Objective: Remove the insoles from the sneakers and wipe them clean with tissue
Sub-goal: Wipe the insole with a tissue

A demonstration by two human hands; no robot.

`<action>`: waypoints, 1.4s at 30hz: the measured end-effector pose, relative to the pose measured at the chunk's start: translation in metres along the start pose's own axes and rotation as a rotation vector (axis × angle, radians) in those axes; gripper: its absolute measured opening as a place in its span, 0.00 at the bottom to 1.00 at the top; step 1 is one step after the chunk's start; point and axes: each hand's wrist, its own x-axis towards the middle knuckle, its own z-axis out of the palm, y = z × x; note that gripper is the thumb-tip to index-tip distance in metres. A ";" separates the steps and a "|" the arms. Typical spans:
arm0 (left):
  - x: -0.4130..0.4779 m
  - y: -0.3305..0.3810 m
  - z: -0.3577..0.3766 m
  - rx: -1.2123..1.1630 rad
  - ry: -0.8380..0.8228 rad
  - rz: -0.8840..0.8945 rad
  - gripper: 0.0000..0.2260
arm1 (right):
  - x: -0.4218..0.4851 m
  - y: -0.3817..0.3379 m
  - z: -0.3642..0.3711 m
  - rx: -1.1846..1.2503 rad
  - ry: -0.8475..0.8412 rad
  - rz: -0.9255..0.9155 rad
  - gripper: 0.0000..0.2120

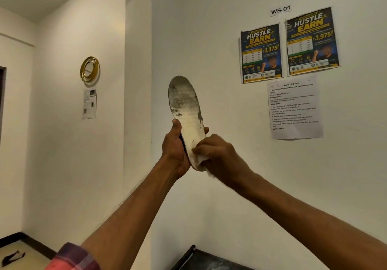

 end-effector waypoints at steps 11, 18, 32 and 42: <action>0.006 0.003 -0.008 -0.011 0.017 0.001 0.31 | -0.011 0.001 -0.001 0.005 -0.077 -0.037 0.11; 0.008 0.006 -0.012 -0.001 0.009 0.013 0.31 | -0.015 -0.006 -0.002 -0.058 -0.129 -0.087 0.09; 0.007 0.001 -0.006 -0.002 -0.010 0.011 0.31 | -0.018 -0.003 -0.006 -0.112 -0.151 -0.123 0.12; 0.003 0.003 0.003 -0.090 -0.002 -0.022 0.32 | -0.011 0.005 -0.011 -0.119 0.046 0.014 0.09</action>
